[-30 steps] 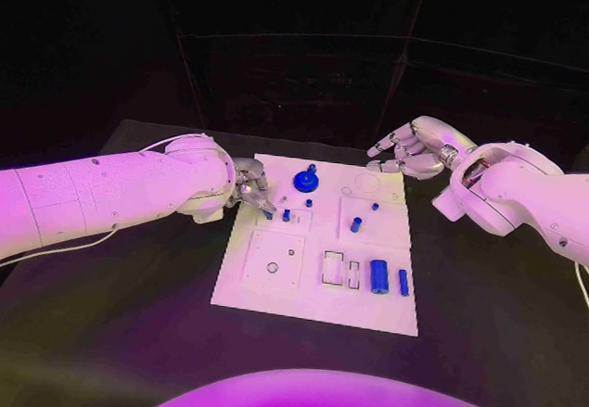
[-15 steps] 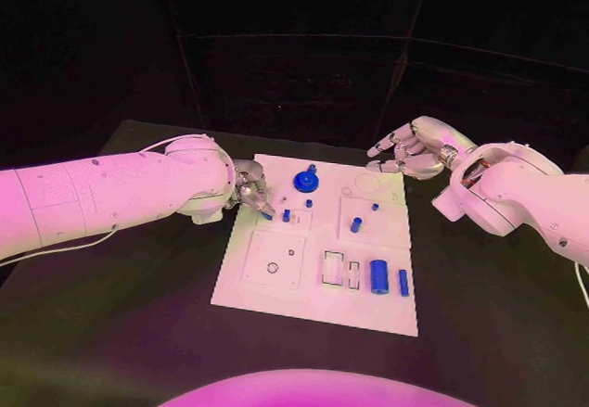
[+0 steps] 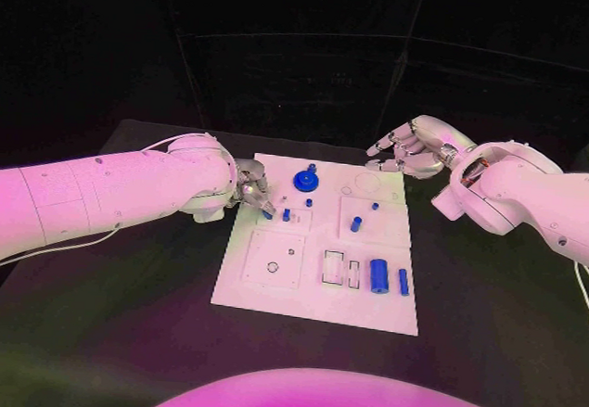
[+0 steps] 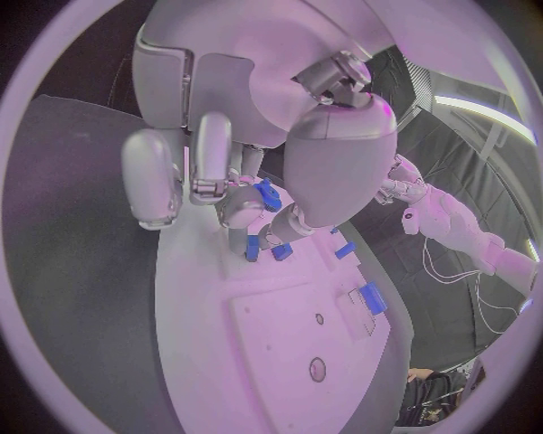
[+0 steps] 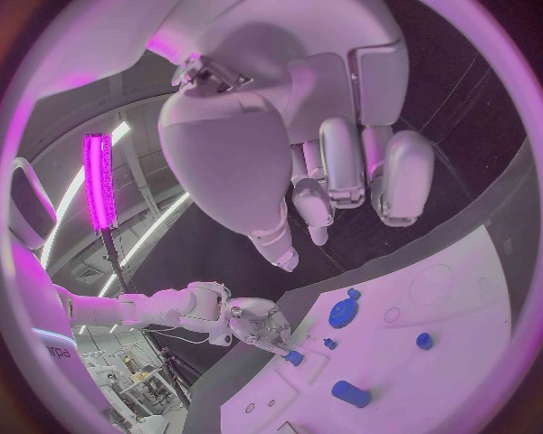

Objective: Assemble the parts on the task board

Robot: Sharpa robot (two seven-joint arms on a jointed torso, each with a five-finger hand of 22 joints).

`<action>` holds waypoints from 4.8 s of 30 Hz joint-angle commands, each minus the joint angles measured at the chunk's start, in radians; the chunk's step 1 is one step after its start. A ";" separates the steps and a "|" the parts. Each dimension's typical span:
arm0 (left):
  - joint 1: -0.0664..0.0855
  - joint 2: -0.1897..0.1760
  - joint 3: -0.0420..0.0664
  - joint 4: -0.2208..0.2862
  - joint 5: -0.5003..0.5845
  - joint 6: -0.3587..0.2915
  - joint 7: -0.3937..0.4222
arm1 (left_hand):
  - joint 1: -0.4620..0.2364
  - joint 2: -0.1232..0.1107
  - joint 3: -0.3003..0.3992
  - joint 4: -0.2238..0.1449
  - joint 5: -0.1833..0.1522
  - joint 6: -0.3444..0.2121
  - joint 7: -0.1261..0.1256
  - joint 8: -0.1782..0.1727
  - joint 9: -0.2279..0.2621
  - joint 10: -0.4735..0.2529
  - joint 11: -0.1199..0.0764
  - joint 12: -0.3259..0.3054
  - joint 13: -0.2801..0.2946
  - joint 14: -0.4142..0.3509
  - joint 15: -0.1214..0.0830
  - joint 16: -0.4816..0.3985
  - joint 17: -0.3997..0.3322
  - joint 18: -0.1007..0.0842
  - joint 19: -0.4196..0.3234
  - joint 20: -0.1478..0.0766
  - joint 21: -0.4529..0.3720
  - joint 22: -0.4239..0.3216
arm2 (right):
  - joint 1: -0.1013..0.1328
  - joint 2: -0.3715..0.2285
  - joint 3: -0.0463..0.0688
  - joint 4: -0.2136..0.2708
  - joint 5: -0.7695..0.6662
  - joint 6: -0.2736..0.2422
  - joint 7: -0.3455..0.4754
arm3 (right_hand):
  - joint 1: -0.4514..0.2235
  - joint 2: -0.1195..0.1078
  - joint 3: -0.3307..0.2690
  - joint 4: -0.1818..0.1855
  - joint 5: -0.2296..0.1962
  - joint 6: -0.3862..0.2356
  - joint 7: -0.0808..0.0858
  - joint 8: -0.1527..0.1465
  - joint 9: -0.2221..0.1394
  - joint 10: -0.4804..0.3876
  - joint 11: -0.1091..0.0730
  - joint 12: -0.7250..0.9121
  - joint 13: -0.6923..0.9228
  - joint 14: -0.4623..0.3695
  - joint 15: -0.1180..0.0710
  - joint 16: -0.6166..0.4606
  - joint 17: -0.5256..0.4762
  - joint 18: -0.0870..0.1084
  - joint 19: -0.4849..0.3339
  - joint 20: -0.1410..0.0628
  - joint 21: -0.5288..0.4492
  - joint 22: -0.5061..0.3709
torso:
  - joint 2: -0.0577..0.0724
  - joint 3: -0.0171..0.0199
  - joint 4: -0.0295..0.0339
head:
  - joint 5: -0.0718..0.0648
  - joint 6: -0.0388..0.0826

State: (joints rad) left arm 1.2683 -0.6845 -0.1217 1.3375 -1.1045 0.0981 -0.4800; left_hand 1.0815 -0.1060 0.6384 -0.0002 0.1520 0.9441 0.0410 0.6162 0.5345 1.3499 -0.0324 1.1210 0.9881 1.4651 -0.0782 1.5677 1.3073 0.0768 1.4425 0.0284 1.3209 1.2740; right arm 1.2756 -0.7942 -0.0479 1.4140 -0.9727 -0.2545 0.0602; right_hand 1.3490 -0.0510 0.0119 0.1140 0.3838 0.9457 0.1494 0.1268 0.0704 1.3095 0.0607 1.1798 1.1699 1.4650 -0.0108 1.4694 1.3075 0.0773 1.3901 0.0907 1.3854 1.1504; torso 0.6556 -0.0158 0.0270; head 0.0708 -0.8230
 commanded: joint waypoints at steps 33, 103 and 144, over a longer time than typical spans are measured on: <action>0.000 0.025 0.000 -0.031 -0.003 0.055 -0.033 | -0.089 -0.013 -0.042 0.019 0.001 0.032 -0.018 0.007 -0.018 0.016 -0.012 -0.002 -0.016 0.106 -0.016 0.003 0.263 -0.008 0.010 -0.010 0.009 0.012 | 0.002 -0.002 0.000 0.002 0.003 0.007 0.008 | 0.003 0.004 -0.005 -0.002 0.004 0.003 -0.002 0.005 -0.001 -0.004 -0.002 0.001 -0.002 0.066 -0.008 -0.004 0.087 0.004 -0.004 -0.003 -0.004 -0.002 | 0.000 -0.0002 0.0000 | -0.007 -0.008; 0.001 0.037 0.000 -0.049 -0.003 0.032 -0.043 | -0.154 -0.005 -0.366 0.143 -0.003 0.074 -0.025 0.008 -0.047 0.043 -0.017 0.027 -0.010 0.106 -0.019 0.003 0.263 -0.015 0.024 -0.014 0.030 0.049 | 0.002 -0.003 0.000 0.001 0.003 0.004 0.008 | 0.001 0.004 -0.006 0.000 0.005 0.003 -0.002 0.005 -0.001 -0.005 -0.002 -0.001 -0.004 0.065 -0.008 -0.006 0.084 0.005 -0.005 -0.004 -0.006 -0.004 | 0.000 0.0004 -0.0002 | -0.014 -0.011; 0.001 0.103 -0.009 -0.122 -0.125 -0.310 0.572 | 0.349 0.007 -0.448 0.049 -0.022 -0.107 0.114 -0.263 -0.360 -0.451 0.129 -0.634 -0.770 -0.230 0.092 -0.844 -0.699 0.106 -0.244 0.084 -0.891 -0.779 | 0.002 0.006 0.000 -0.011 0.005 0.001 0.014 | -0.001 0.003 -0.007 0.001 0.005 0.002 -0.002 0.005 -0.001 -0.006 -0.002 -0.002 -0.005 0.065 -0.008 -0.007 0.083 0.005 -0.006 -0.004 -0.006 -0.005 | 0.001 0.0003 -0.0019 | -0.034 0.019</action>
State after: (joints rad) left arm 1.2683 -0.5861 -0.1311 1.2244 -1.0862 -0.1742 -0.0060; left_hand 1.4272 -0.0914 0.1886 0.0518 0.1284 0.8327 0.1561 0.3593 0.1794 0.8939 0.0945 0.4912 0.2246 1.2335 0.0136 0.7206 0.6081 0.1781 1.1950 0.1117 0.4318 0.4961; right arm 1.2754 -0.7891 -0.0481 1.4025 -0.9714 -0.2529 0.0626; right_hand 1.3490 -0.0510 0.0119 0.1140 0.3838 0.9457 0.1494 0.1268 0.0704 1.3095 0.0606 1.1798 1.1654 1.4650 -0.0108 1.4658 1.3074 0.0773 1.3901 0.0907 1.3854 1.1461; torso 0.6563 -0.0156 0.0261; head 0.0376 -0.8065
